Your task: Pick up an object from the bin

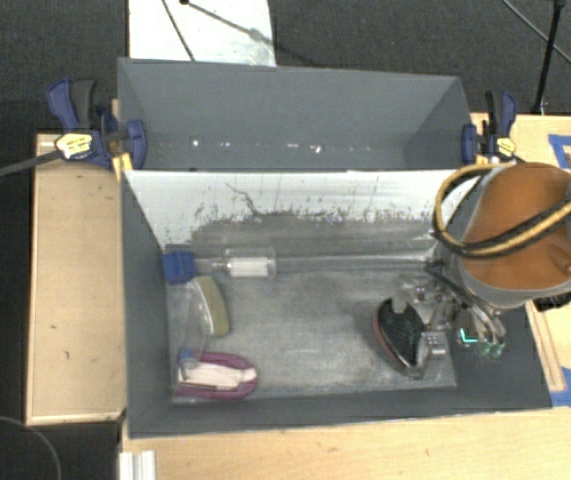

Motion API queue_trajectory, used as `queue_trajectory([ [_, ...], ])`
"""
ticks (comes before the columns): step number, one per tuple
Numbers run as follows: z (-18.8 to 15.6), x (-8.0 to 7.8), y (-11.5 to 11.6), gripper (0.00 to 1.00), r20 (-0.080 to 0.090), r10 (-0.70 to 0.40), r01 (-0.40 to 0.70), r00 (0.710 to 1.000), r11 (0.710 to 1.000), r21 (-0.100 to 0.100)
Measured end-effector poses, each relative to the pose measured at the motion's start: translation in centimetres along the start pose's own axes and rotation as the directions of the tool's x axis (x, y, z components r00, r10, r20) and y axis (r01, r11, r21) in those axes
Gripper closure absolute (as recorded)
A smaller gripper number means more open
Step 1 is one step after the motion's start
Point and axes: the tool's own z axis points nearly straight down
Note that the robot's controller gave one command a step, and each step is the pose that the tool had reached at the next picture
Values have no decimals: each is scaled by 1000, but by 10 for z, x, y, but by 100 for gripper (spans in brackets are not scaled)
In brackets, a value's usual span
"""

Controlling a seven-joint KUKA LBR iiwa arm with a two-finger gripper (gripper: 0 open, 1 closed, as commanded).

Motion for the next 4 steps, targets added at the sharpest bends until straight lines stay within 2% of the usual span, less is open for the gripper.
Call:
queue_trajectory([
  [1, 77, -43, 3, 0, 9, 335, -335, 942, 942, -2],
  [2, 42, -70, -40, 0, 8, 747, -747, 664, 664, -6],
  [3, 75, -26, -80, 0, 12, 733, -732, 681, 681, -18],
  [4, 74, -26, -82, 100, 15, 732, -732, 681, 681, -13],
])
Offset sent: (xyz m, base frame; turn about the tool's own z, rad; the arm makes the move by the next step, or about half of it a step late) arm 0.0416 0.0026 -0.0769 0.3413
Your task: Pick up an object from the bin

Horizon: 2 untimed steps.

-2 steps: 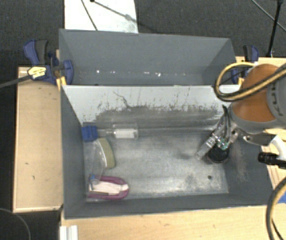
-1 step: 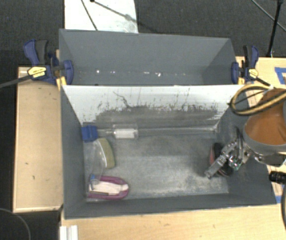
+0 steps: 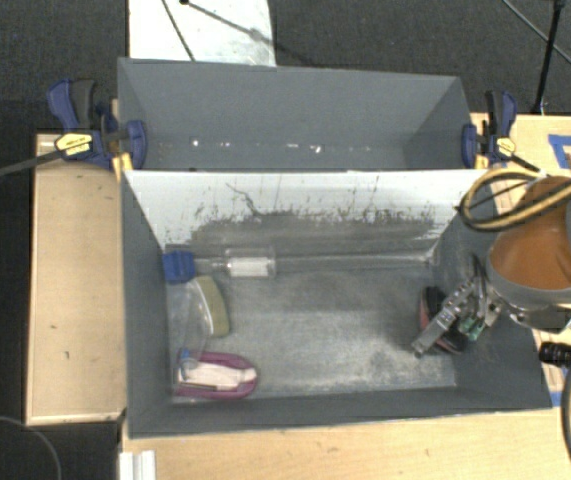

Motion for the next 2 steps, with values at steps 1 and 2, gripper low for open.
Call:
queue_trajectory([
  [1, -164, 17, 3, 100, -3, -21, 21, 1000, 1000, 4],
  [2, -240, -17, -7, 100, -7, -234, 234, 972, 972, 6],
])
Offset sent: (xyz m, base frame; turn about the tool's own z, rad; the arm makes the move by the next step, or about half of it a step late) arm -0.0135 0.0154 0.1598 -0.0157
